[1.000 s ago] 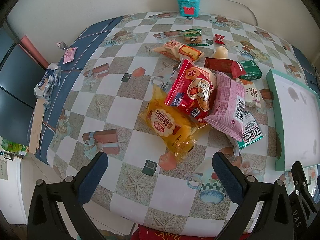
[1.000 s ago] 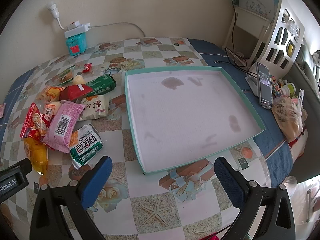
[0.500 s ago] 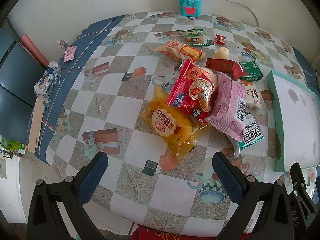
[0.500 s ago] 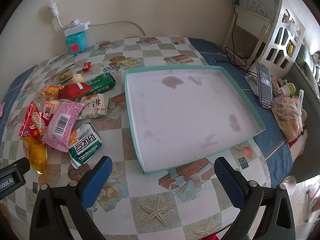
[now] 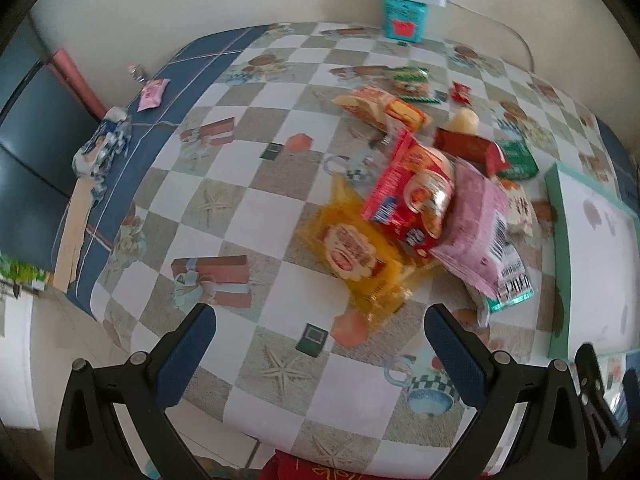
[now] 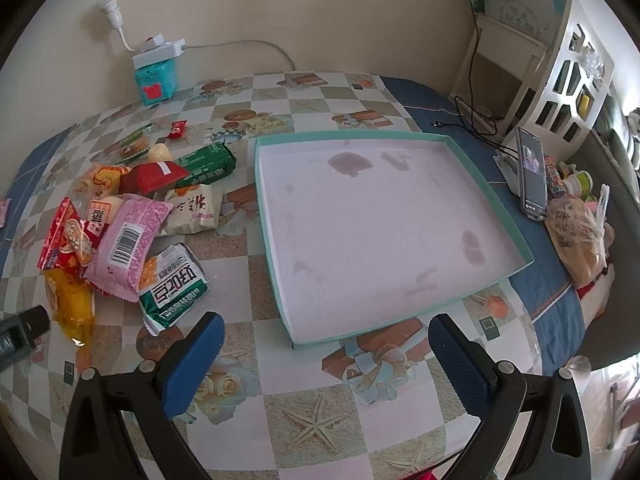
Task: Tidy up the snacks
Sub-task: 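Grasp the yellow bread bag with left tool while right tool grasps pink barcode bag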
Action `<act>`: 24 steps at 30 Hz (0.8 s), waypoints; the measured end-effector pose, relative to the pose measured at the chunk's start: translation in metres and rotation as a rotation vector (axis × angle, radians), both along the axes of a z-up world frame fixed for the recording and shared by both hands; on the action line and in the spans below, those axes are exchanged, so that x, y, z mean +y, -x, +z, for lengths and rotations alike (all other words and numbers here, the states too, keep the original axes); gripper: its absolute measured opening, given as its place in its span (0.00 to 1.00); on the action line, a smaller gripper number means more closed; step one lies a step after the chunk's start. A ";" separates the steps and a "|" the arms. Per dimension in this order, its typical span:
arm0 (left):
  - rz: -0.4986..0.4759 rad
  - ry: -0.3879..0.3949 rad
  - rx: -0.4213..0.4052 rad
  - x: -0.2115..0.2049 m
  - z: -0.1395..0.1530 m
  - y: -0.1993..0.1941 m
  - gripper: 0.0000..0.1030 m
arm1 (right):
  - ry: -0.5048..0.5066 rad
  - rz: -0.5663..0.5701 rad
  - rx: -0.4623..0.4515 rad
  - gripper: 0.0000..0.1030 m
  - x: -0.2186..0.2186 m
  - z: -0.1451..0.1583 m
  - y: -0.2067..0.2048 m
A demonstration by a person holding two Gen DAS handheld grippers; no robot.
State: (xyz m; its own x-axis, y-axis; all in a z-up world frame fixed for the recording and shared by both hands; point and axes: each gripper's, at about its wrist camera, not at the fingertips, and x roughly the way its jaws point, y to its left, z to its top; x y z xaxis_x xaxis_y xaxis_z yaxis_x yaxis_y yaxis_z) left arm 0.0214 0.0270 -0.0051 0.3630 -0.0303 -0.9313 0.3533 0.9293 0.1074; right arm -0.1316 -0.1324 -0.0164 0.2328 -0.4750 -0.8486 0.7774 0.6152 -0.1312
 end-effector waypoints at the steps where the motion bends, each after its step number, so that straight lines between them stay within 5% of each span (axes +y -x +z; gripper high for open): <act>1: 0.016 0.010 0.001 0.004 0.001 -0.003 1.00 | -0.002 0.003 0.000 1.00 0.000 0.000 -0.001; 10: 0.205 0.140 0.012 0.056 0.001 -0.046 1.00 | -0.094 0.082 -0.112 1.00 0.008 0.003 -0.029; 24: 0.152 0.209 0.217 0.033 -0.044 -0.066 1.00 | -0.191 0.162 -0.112 1.00 0.009 -0.023 -0.088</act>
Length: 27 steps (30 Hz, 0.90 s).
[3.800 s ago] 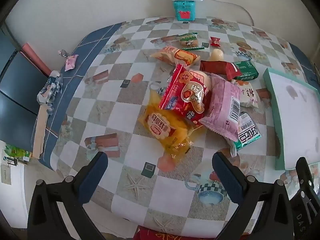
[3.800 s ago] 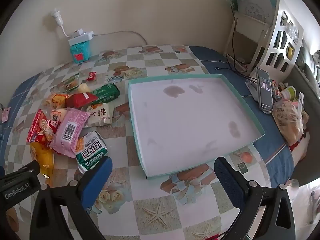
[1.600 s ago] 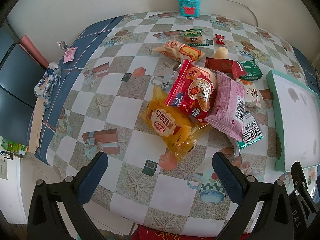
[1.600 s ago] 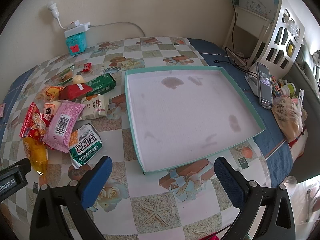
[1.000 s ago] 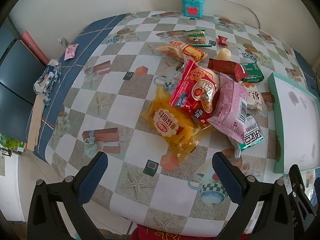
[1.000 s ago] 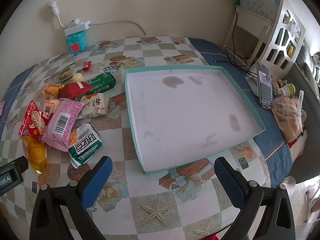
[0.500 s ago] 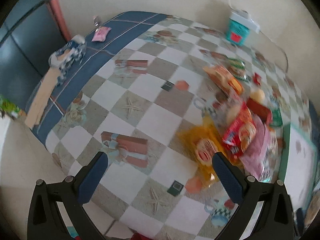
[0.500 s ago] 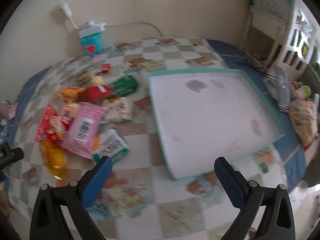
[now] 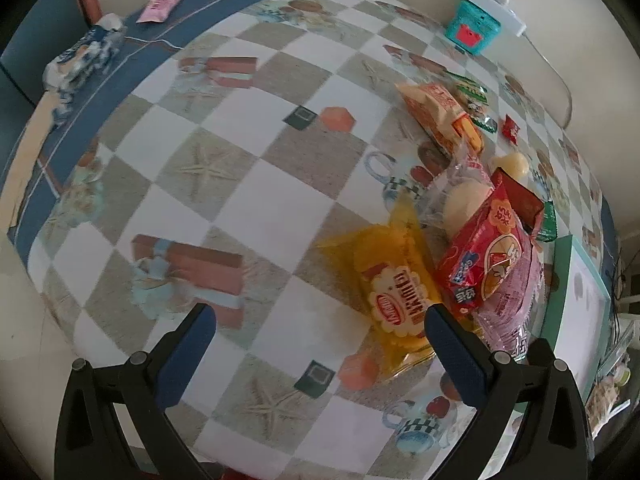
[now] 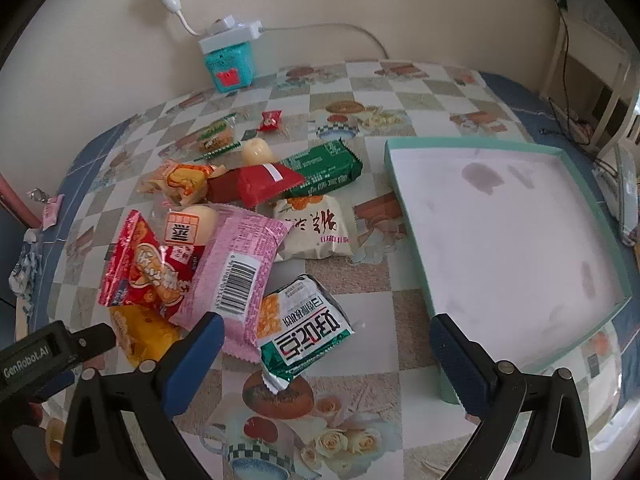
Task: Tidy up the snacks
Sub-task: 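Grasp the yellow bread bag with left tool while right tool grasps pink barcode bag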
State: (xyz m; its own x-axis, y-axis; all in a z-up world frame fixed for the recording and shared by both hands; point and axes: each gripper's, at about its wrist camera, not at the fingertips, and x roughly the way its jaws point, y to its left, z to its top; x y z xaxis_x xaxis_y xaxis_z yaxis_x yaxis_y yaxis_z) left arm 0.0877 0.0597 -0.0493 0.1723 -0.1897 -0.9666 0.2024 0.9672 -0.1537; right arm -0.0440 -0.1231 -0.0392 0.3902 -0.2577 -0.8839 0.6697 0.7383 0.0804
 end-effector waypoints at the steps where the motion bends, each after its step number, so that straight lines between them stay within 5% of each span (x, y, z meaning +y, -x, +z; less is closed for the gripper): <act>1: -0.004 0.010 0.002 -0.003 -0.001 -0.001 1.00 | -0.004 0.000 -0.001 1.00 -0.001 -0.001 -0.001; 13: -0.052 0.058 0.071 -0.027 -0.030 -0.016 0.99 | -0.057 -0.007 -0.074 0.98 -0.012 -0.002 -0.023; 27: -0.061 0.020 0.100 -0.033 -0.048 -0.024 0.68 | -0.084 0.086 -0.044 0.64 0.009 -0.020 -0.059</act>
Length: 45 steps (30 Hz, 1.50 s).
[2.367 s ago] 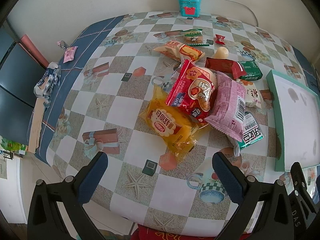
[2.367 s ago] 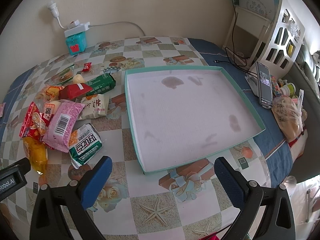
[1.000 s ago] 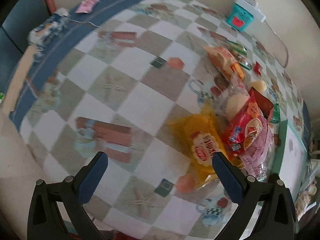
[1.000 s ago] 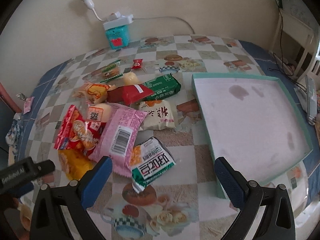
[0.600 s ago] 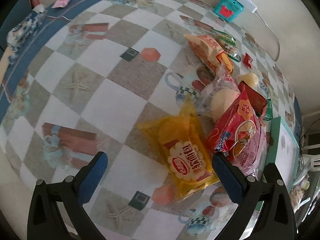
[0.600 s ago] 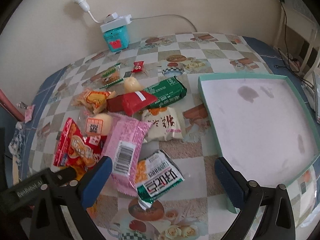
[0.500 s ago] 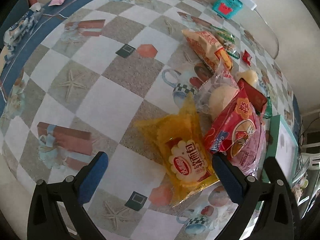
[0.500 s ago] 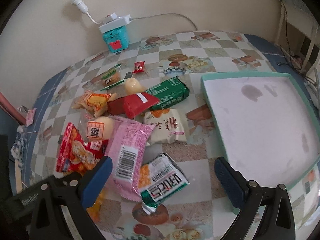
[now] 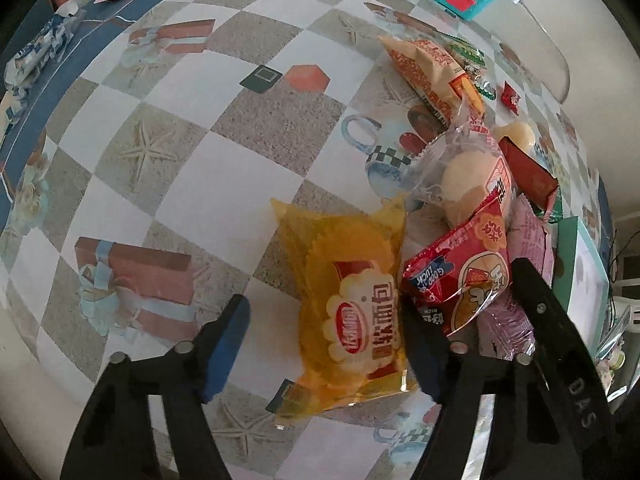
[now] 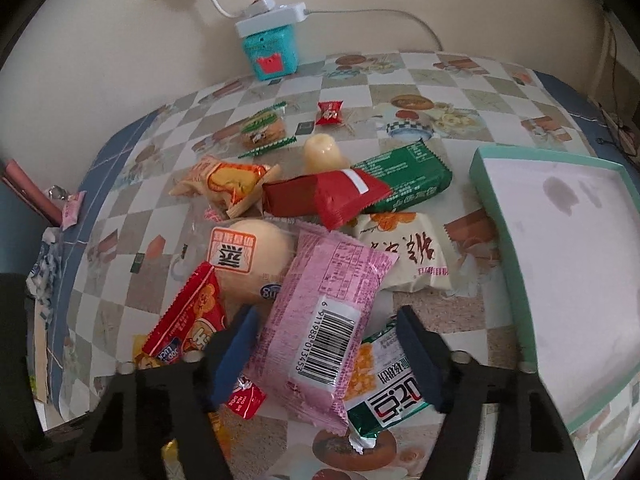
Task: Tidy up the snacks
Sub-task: 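Grasp the yellow bread bag with left tool while right tool grasps pink barcode bag, then carry both bags to the white tray and open both tools to release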
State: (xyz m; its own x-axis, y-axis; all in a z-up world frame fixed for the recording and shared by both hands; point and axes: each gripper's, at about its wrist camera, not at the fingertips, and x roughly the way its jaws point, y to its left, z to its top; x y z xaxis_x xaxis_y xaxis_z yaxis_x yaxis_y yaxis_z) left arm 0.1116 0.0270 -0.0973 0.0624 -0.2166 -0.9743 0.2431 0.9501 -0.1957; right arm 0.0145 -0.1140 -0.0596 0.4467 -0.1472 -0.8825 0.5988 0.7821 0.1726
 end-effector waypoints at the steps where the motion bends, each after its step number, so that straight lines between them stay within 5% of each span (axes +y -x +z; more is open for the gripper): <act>1: 0.000 -0.001 -0.003 -0.002 0.000 0.000 0.64 | -0.010 0.004 -0.001 0.60 0.000 -0.001 0.000; 5: 0.000 0.010 -0.001 -0.003 0.001 -0.005 0.45 | -0.011 0.014 -0.006 0.47 0.001 -0.001 0.000; 16: 0.016 0.010 -0.013 0.013 0.009 0.007 0.43 | -0.042 -0.004 -0.061 0.45 -0.002 0.019 0.010; 29: 0.081 -0.019 -0.121 0.029 0.063 0.009 0.43 | -0.040 -0.060 -0.104 0.44 -0.016 0.042 0.018; 45: 0.020 -0.043 -0.239 -0.075 0.116 0.007 0.43 | -0.062 -0.293 -0.163 0.44 -0.097 0.065 0.058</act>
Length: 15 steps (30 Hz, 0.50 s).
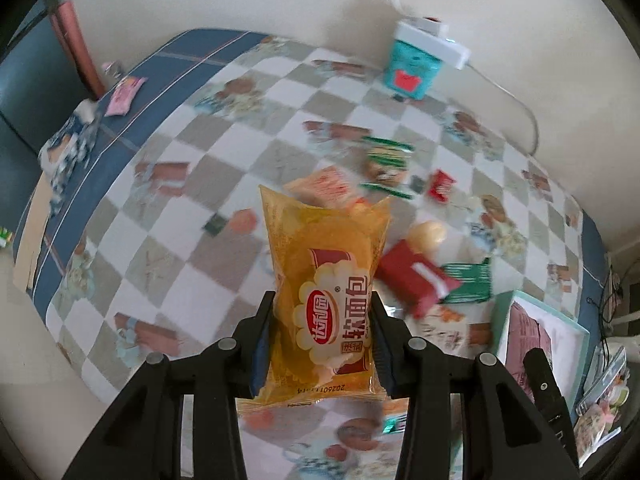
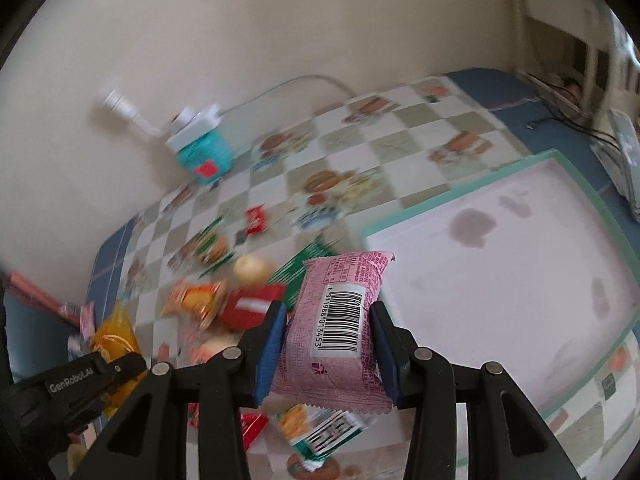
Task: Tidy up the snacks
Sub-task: 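Carry both bags to the white tray and open both tools to release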
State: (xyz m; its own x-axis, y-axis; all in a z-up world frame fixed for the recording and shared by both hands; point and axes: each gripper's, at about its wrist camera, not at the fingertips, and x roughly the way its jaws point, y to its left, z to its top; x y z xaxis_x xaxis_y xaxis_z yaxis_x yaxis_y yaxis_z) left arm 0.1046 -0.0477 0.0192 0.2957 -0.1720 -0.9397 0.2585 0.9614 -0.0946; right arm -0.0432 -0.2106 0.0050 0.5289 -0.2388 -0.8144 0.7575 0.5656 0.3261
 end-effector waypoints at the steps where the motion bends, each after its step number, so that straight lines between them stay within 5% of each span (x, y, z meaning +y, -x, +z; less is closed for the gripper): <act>1: -0.013 -0.002 -0.003 -0.008 0.001 0.002 0.43 | -0.006 -0.020 -0.006 0.44 -0.007 0.000 0.004; 15: -0.191 0.025 -0.036 -0.110 0.006 0.049 0.43 | 0.019 -0.360 0.116 0.44 -0.106 -0.012 0.097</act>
